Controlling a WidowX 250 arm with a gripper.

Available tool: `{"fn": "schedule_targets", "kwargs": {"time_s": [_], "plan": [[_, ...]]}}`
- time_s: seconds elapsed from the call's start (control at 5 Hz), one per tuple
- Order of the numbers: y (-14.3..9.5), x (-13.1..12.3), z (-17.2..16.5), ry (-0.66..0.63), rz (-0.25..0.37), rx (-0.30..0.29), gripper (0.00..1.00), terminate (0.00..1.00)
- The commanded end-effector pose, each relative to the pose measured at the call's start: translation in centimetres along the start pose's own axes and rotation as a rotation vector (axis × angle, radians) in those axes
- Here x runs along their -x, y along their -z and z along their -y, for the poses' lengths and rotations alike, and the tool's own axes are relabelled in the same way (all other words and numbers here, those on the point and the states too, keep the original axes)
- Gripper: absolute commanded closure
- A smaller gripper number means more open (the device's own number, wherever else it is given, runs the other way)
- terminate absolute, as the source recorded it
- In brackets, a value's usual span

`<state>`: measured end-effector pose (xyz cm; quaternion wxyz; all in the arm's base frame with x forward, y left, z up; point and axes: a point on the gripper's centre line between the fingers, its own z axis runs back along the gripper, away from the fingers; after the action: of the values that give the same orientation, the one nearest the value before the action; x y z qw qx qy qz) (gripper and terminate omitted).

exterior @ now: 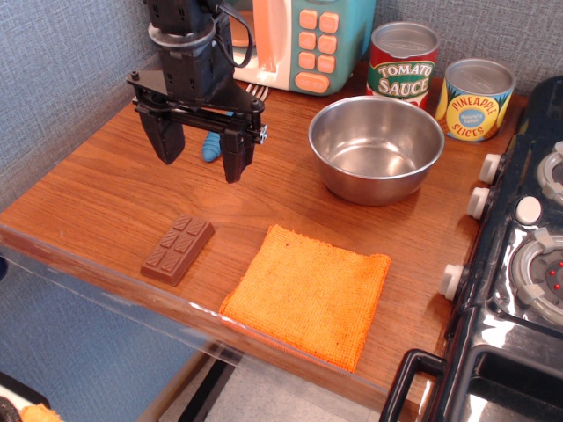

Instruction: Place pot on top of orange cloth.

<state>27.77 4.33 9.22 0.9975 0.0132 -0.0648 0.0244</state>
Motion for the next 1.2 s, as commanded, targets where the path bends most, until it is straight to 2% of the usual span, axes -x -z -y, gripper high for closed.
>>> {"fn": "schedule_targets", "kwargs": {"time_s": [0.0,0.2,0.6,0.8,1.0], "plan": [[0.0,0.0,0.0,0.0,0.0,0.0,0.0,0.0],[-0.6,-3.5,1.5,-0.039,0.019,0.025,0.0,0.0],[-0.2,-9.4,3.9,-0.1,0.033,0.042,0.0,0.0],[2.3,-11.3,4.4,-0.12,-0.008,0.012,0.0,0.0],[5.3,-11.3,4.5,-0.11,-0.07,-0.025,0.0,0.0]]}}
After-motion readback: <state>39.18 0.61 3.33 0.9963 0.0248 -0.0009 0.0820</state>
